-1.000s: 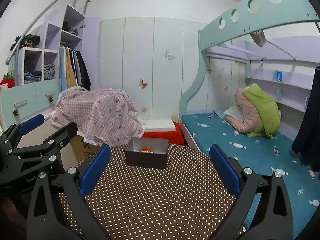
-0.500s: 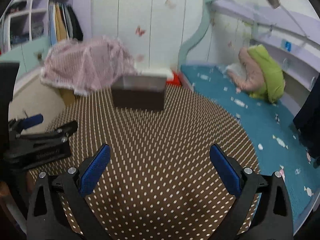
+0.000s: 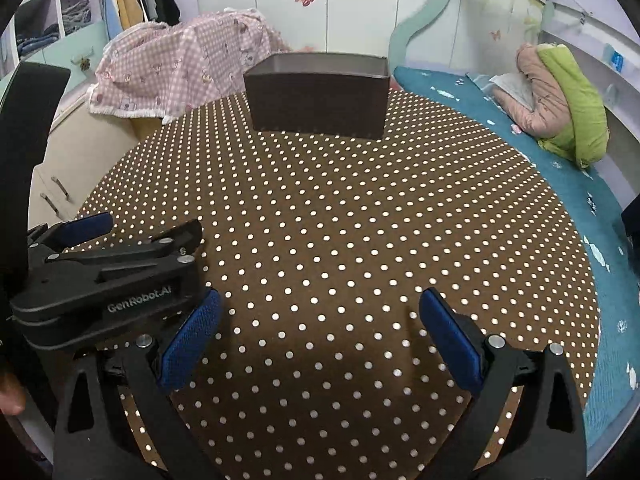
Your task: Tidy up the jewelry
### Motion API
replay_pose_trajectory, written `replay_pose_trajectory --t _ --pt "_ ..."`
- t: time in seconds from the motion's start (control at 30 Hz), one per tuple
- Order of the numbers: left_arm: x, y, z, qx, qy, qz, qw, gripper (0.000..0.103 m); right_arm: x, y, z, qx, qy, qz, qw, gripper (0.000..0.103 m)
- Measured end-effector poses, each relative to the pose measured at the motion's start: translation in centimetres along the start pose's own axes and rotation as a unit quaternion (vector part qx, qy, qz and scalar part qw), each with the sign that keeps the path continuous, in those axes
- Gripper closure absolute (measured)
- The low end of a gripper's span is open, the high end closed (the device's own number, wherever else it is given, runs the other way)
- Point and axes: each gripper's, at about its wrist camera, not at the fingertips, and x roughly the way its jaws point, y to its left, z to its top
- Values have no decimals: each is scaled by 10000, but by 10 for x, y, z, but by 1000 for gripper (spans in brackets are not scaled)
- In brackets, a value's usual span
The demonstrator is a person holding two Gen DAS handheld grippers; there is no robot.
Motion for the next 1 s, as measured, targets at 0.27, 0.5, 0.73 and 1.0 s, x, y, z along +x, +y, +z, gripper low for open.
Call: replay_pose_trajectory --t 0.27,0.5,0.73,1.0 --pt "14 4 7 -24 52 49 10000 5 23 6 8 -73 228 31 9997 7" --pt "15 4 10 -9 28 38 10000 5 25 7 12 -104 234 6 9997 7" --pt "16 1 10 -11 28 34 10000 5 27 8 11 -131 248 -38 9996 7" --pt "-6 14 14 -141 -509 -173 9985 5 15 1 14 -91 124 -313 9994 7"
